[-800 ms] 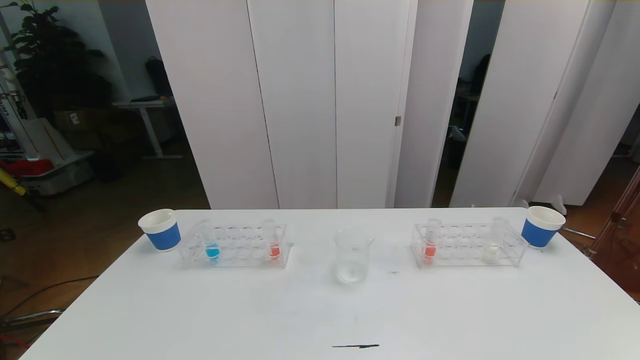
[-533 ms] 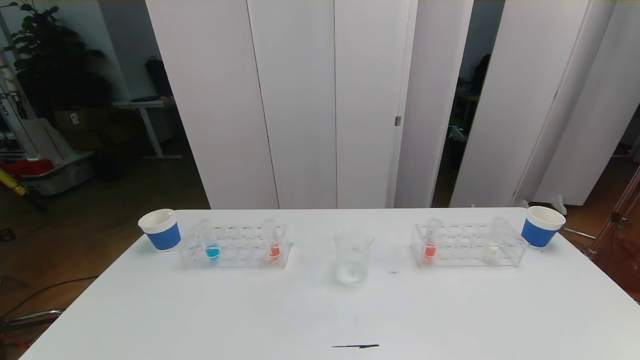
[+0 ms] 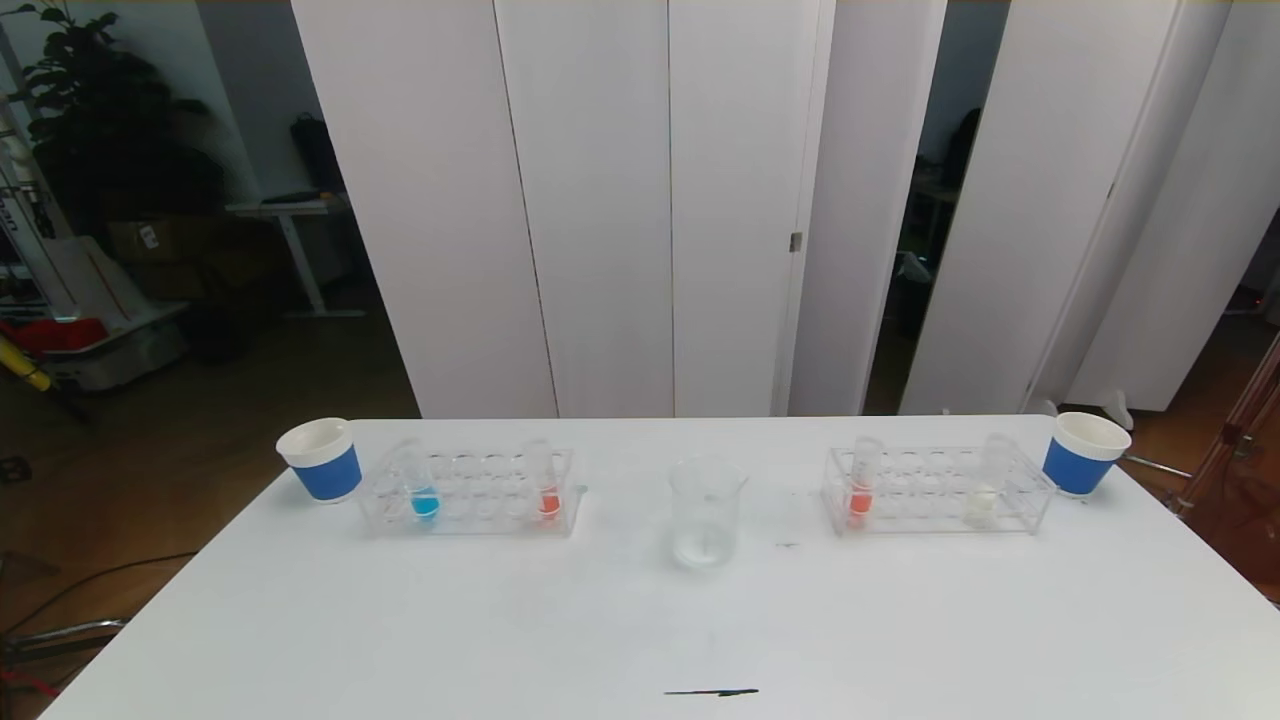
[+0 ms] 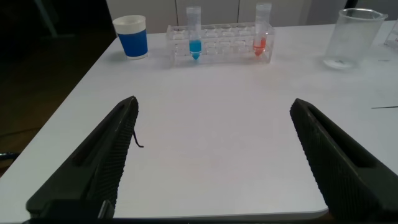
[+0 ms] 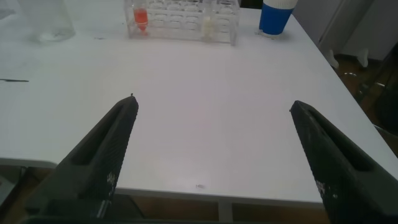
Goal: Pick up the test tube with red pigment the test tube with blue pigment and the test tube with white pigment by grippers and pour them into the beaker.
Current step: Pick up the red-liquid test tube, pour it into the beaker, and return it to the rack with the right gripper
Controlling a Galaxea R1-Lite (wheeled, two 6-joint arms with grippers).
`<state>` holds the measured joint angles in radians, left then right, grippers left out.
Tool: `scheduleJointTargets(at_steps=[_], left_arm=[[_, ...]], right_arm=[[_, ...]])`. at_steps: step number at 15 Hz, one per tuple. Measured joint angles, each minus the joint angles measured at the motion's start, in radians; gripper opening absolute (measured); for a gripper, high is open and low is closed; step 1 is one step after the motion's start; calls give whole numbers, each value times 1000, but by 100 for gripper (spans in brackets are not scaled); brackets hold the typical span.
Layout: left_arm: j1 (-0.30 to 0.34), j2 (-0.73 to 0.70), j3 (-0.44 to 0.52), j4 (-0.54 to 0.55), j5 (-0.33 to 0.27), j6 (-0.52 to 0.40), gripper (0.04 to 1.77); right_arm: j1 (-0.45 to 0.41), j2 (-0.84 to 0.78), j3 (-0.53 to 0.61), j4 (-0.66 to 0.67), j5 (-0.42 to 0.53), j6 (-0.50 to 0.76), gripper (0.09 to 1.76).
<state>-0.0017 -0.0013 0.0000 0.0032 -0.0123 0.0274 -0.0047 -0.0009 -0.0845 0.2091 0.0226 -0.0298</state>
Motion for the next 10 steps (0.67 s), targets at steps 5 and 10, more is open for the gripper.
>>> scheduleJointTargets(at_steps=[5, 10], left_arm=[[0, 0, 0, 0, 0, 0, 174], [0, 0, 0, 0, 0, 0, 174]], right_arm=[[0, 0, 0, 0, 0, 0, 175], [0, 0, 0, 0, 0, 0, 175]])
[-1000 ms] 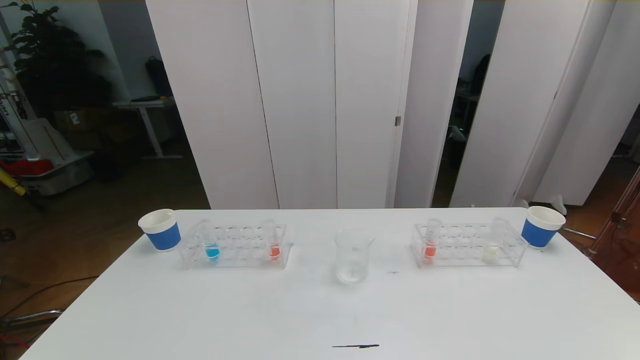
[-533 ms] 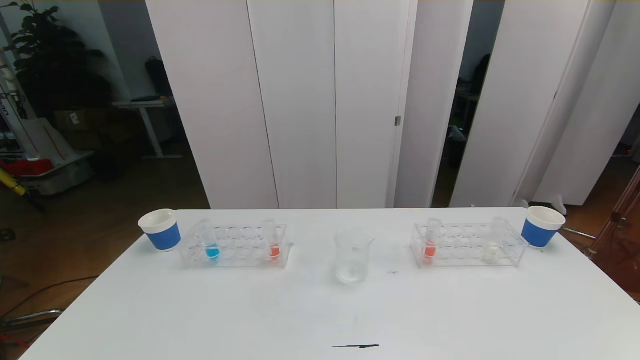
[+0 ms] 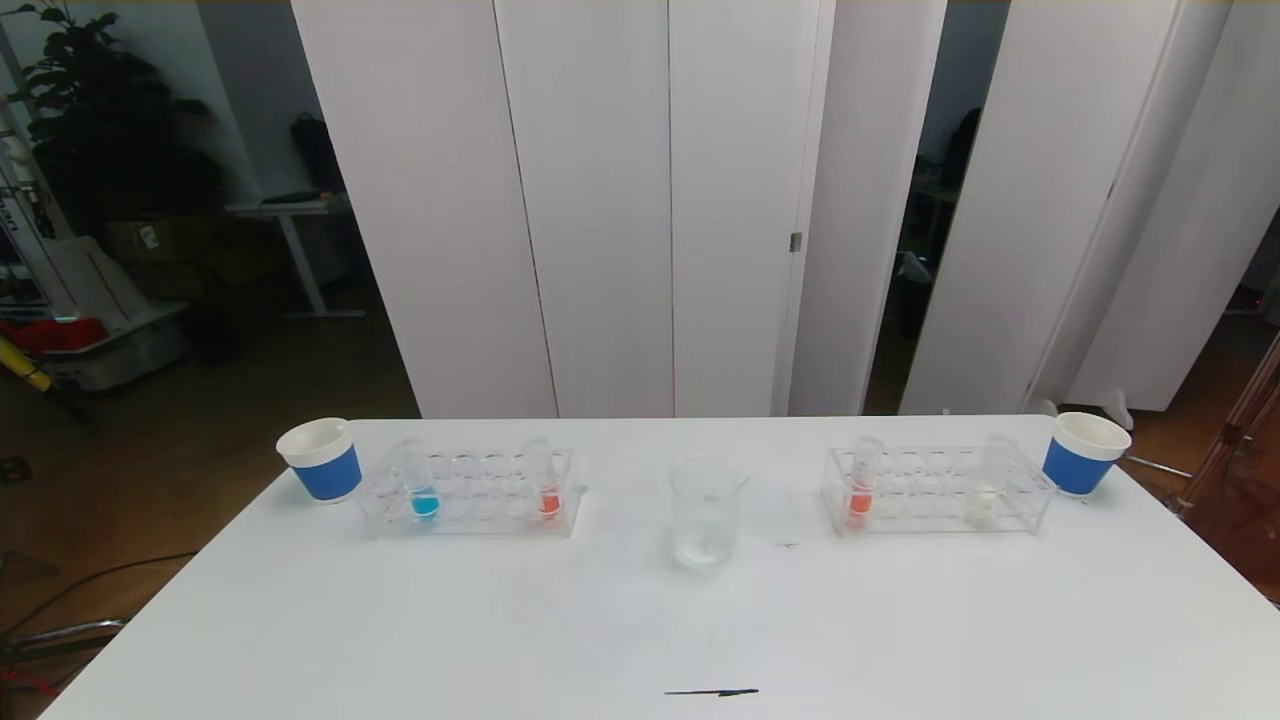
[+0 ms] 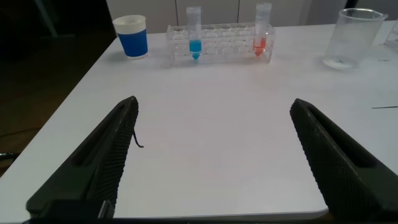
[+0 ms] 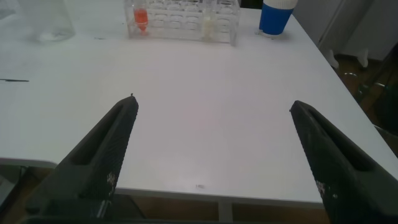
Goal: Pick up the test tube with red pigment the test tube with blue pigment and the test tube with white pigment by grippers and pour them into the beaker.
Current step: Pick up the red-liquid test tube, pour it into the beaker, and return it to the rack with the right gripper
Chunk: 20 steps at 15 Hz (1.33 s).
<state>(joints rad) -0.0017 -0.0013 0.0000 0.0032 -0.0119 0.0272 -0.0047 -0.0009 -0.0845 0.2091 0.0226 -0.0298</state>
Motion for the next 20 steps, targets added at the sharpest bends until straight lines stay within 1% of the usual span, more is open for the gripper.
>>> scheduleJointTargets(at_steps=[6, 8, 10, 12, 14, 18, 20], left_arm=[[0, 0, 0, 0, 0, 0, 174], [0, 0, 0, 0, 0, 0, 174], [0, 0, 0, 0, 0, 0, 174], [0, 0, 0, 0, 0, 0, 174], [0, 0, 0, 0, 0, 0, 174], [0, 0, 0, 0, 0, 0, 174], [0, 0, 0, 0, 0, 0, 174]], right_arm=[[0, 0, -15, 1, -4, -3, 175], [0, 9, -67, 5, 4, -4, 175], [-1, 55, -135, 1, 5, -5, 175], [-1, 136, -225, -7, 8, -5, 175], [3, 249, -323, -50, 16, -4, 175], [7, 534, -493, -225, 19, -1, 175], [10, 680, -536, -314, 20, 3, 175]])
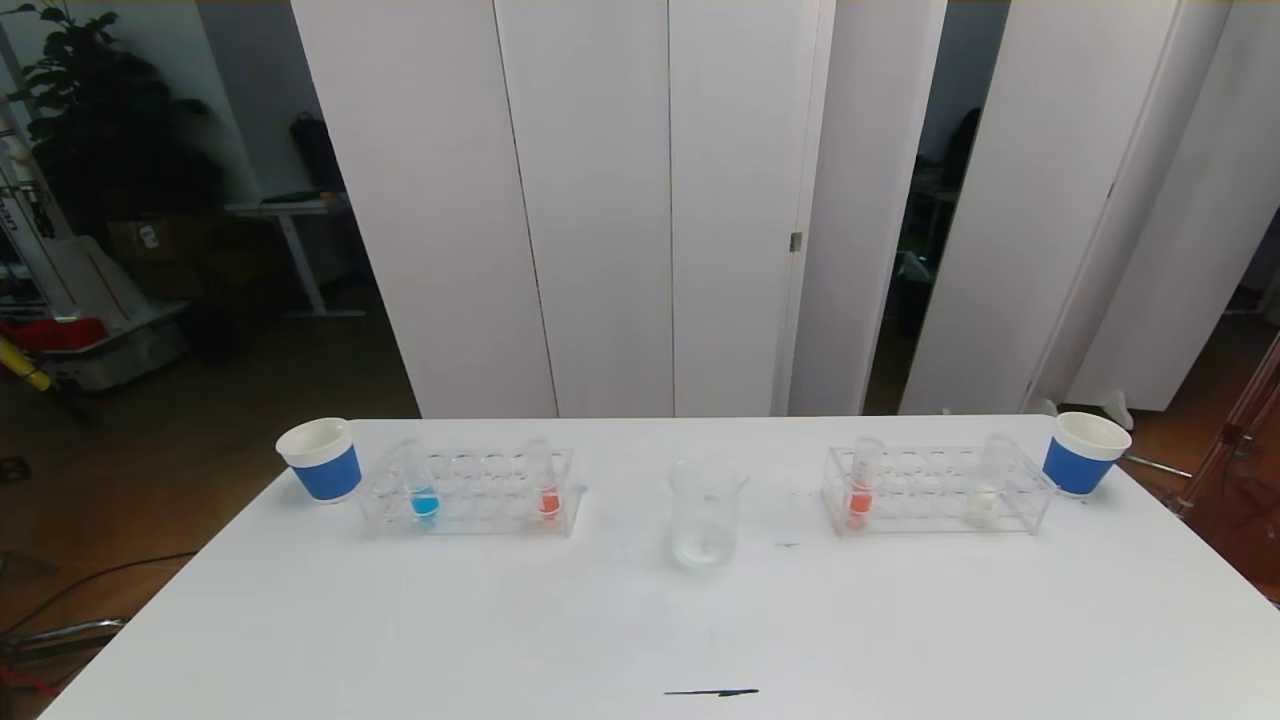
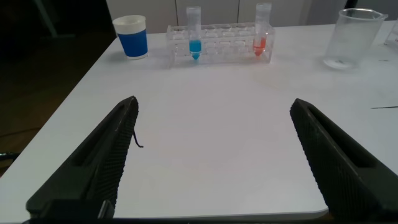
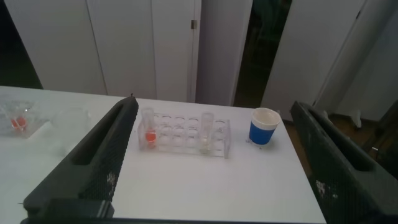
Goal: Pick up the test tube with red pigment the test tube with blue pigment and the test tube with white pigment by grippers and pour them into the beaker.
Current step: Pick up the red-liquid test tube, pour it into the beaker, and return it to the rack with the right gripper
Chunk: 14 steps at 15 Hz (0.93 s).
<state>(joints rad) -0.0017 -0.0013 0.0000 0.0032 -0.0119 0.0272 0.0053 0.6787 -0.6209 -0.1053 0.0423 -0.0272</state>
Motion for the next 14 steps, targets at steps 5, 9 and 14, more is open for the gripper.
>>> scheduleJointTargets(at_steps=[5, 9, 14], left_arm=[[0, 0, 0, 0, 0, 0, 174], [0, 0, 0, 0, 0, 0, 174], [0, 0, 0, 0, 0, 0, 174]], right_arm=[[21, 370, -24, -233, -3, 37, 175], [83, 647, 3, -476, -22, 71, 175], [268, 937, 168, -879, -197, 80, 175]])
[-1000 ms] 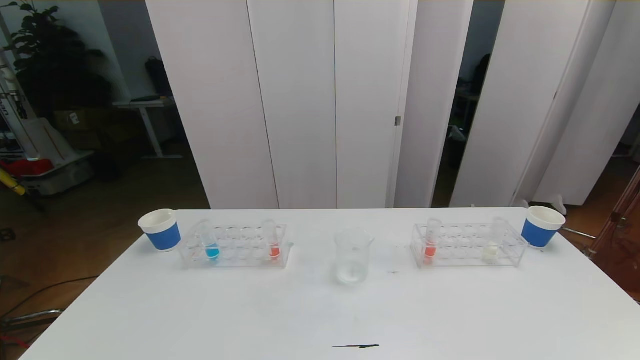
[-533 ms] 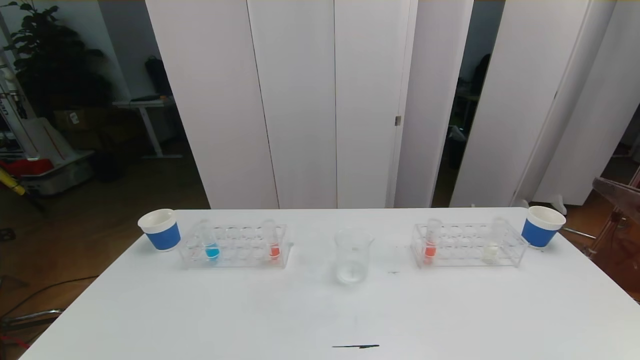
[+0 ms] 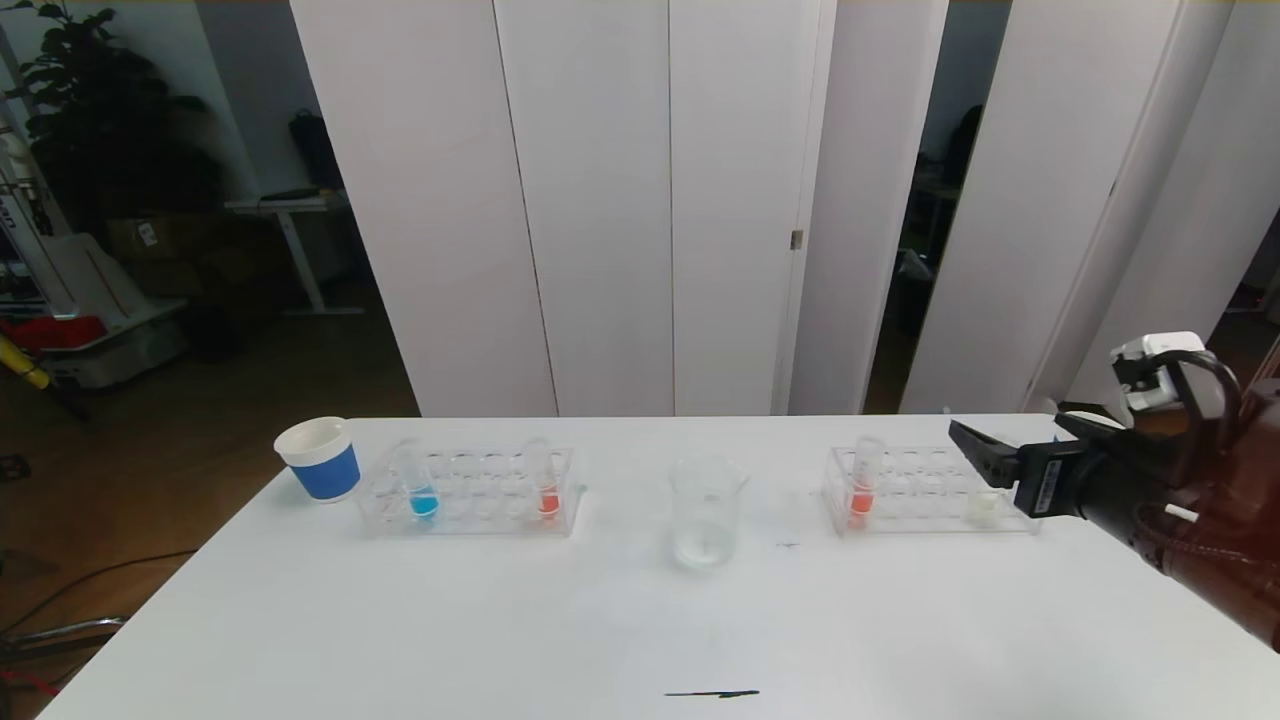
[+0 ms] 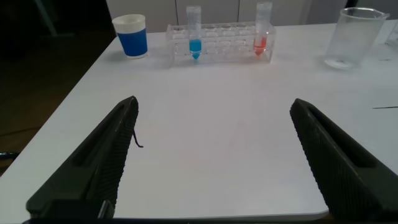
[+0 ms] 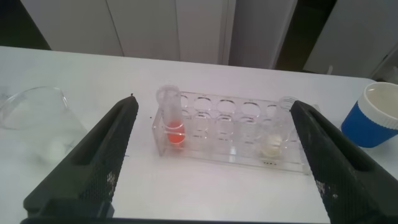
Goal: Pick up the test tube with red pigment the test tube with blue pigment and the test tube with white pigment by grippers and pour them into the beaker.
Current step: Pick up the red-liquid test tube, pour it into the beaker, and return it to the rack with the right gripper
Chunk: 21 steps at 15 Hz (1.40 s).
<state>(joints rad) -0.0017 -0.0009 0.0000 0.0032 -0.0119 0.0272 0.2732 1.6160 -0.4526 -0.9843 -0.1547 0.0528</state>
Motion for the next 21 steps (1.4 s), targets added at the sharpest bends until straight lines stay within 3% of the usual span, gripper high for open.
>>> scheduleJointTargets(at_steps=[4, 8, 15, 21], left_arm=[[0, 0, 0, 0, 0, 0, 174], [0, 0, 0, 0, 0, 0, 174], [0, 0, 0, 0, 0, 0, 174], [0, 0, 0, 0, 0, 0, 174]], right_arm=[[94, 168, 155, -293, -126, 34, 175], [124, 308, 197, -415, -151, 36, 175], [117, 475, -32, -403, -145, -20, 175], [110, 559, -216, -297, -146, -52, 175]])
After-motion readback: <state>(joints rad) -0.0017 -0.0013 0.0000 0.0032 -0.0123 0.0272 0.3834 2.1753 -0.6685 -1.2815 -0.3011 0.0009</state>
